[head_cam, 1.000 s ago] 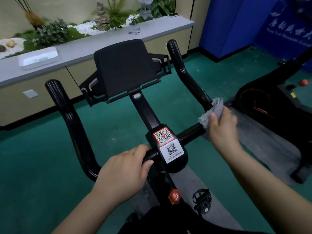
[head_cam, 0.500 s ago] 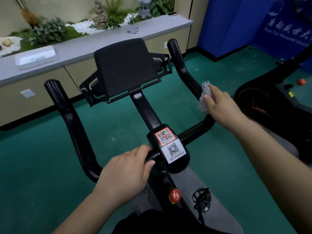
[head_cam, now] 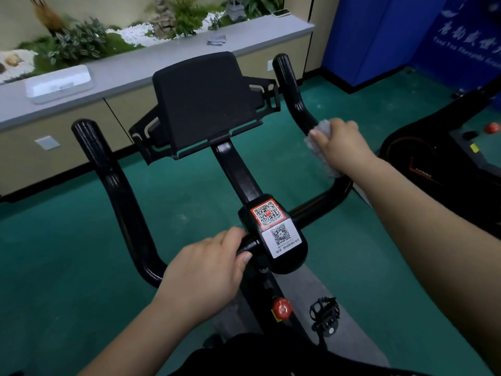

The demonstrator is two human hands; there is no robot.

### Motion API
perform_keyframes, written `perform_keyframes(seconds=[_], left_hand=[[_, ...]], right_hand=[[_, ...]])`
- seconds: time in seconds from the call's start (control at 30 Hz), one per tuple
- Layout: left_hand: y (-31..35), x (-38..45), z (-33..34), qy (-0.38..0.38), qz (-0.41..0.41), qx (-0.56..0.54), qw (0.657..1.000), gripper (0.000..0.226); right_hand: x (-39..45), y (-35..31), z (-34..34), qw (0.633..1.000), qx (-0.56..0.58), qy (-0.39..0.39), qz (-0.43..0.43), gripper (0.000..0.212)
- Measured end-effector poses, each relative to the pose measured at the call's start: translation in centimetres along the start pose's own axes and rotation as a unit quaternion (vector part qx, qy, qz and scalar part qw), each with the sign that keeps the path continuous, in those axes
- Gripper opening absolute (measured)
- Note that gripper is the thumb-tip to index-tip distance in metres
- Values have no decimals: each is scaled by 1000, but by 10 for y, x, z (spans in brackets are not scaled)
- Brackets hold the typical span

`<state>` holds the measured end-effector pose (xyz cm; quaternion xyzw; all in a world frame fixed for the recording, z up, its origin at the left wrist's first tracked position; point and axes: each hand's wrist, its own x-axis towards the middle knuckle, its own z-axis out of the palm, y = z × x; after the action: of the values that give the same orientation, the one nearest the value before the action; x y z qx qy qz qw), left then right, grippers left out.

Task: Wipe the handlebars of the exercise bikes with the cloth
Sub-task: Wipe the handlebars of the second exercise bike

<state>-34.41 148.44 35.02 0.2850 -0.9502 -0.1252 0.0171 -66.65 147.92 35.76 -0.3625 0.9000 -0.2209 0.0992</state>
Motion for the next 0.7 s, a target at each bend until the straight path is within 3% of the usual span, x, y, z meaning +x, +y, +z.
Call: perform_keyframes(seconds=[0.13, 0.27, 0.4, 0.7], left_hand=[[-2, -2, -1, -4, -5, -15, 1000, 44], [-2, -2, -3, -4, -14, -29, 999, 30], [2, 1, -6, -4, -16, -22, 1000, 27], [0, 2, -4, -4, -5, -23, 1000, 28]], right_hand=[[7, -19, 1, 1000, 1, -23, 11, 64], [-5, 15, -12, 995, 32, -92, 6, 79], [-9, 22, -9, 998, -13, -60, -14, 72], [54, -58, 2, 999, -8, -41, -24, 69]])
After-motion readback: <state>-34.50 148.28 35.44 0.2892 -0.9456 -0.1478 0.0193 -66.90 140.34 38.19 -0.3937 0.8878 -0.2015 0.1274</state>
